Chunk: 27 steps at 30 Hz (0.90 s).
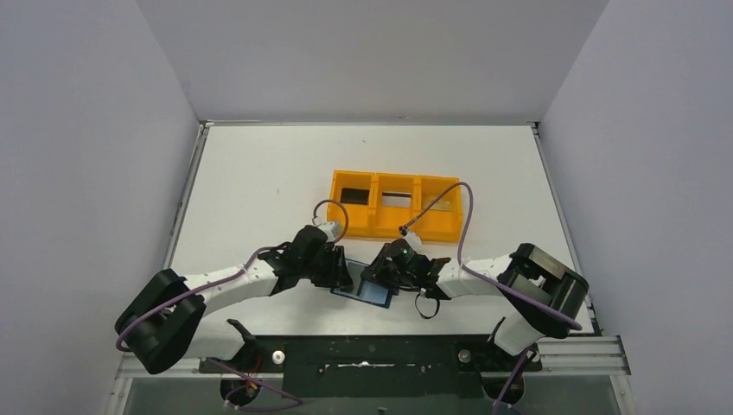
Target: Take the credit cards out of the card holder
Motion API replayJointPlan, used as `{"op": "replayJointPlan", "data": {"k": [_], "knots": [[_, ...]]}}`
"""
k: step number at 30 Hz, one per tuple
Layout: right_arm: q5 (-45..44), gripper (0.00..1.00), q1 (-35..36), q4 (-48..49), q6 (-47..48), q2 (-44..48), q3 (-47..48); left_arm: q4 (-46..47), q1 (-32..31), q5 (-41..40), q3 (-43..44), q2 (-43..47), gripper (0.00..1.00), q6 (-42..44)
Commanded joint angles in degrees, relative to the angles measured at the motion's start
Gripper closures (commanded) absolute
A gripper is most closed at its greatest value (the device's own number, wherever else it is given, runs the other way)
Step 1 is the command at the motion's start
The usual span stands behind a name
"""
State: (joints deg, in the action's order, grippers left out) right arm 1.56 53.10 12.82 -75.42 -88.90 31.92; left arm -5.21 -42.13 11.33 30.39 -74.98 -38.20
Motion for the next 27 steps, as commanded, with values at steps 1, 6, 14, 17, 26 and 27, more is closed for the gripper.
{"op": "replayJointPlan", "data": {"k": [1,6,14,17,26,27], "knots": [[1.6,0.77,-0.7,3.3,1.9,0.3,-1.5,6.5,-2.4,-0.3,-1.5,-0.1,0.67,-2.7],[3.8,0.83,-1.0,5.3,1.8,-0.9,-1.1,7.3,-5.5,-1.9,-3.6,-0.4,0.8,-5.6],[4.2,0.9,-1.0,4.3,3.9,0.0,0.2,7.0,-7.3,-6.8,-8.3,5.7,0.84,-11.0],[5.7,0.88,-1.0,5.9,4.2,-0.3,0.6,5.5,-7.3,-8.4,-8.2,7.9,0.84,-10.8],[2.6,0.96,-1.0,1.2,2.2,0.0,-0.2,-3.8,-5.8,-17.8,0.6,11.3,0.64,-5.4],[2.5,0.96,-1.1,1.3,2.0,0.2,-0.5,-4.1,-5.4,-17.9,1.4,10.9,0.6,-4.9]]}}
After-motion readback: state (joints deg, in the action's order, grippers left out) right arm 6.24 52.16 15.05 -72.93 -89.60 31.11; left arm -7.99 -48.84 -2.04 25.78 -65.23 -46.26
